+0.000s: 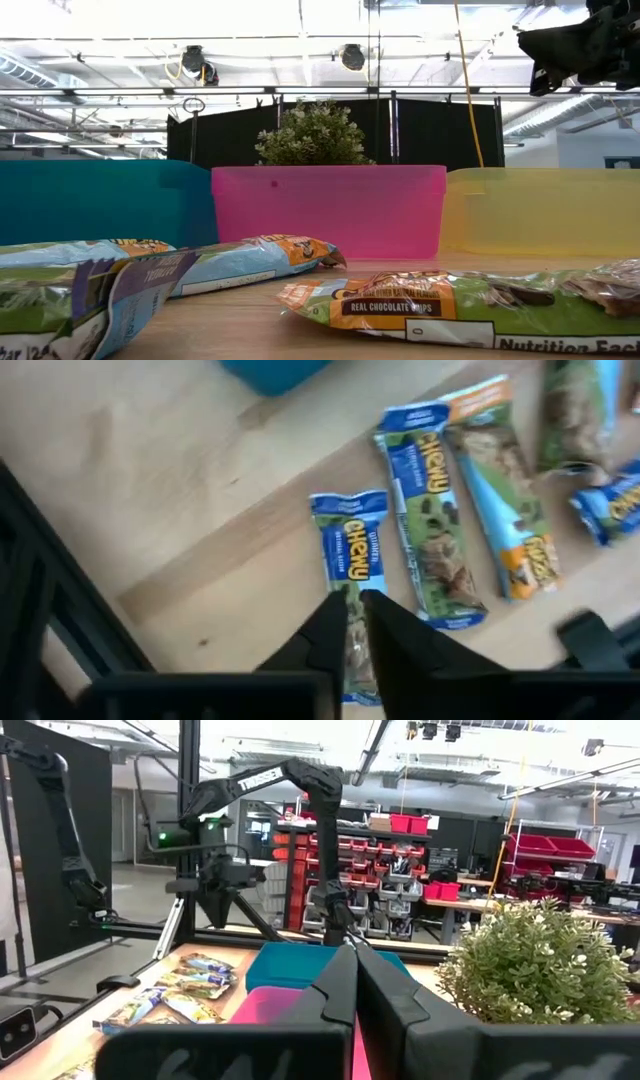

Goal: Pick and place Granola Bars by type
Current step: Put the left blue granola bar into the blue bin

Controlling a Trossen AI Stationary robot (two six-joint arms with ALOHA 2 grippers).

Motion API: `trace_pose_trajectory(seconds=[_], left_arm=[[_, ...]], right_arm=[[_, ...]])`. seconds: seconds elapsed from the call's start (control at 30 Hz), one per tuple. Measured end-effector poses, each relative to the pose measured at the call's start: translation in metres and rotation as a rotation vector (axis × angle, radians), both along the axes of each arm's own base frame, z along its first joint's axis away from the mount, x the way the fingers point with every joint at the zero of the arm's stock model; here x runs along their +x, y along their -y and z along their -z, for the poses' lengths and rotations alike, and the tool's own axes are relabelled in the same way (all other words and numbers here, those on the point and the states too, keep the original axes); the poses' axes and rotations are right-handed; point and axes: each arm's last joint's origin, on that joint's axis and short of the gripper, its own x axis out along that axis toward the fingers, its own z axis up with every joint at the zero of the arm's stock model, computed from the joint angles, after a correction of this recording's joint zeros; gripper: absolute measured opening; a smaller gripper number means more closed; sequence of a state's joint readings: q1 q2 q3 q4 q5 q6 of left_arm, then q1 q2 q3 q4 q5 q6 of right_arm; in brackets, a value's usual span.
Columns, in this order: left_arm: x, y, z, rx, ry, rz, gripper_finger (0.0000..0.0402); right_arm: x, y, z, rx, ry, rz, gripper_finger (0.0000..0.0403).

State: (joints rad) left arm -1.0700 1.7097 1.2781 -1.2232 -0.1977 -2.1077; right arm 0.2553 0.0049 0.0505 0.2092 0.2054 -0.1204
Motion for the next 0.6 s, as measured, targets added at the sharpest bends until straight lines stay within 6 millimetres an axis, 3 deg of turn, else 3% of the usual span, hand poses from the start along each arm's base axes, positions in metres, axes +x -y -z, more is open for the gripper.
trace_pose_trajectory(seconds=[0.33,0.6], left_arm=[[0.005,0.020,0.038,0.000,-0.149,0.089,0.0226],[0.007,0.022,0.041,-0.020,-0.131,0.138,0.0279]], right_arm=[[0.000,0.000,0.000,0.002,-0.004,0.000,0.0000],[0.000,0.000,0.002,0.027,-0.021,-0.006,0.0000]])
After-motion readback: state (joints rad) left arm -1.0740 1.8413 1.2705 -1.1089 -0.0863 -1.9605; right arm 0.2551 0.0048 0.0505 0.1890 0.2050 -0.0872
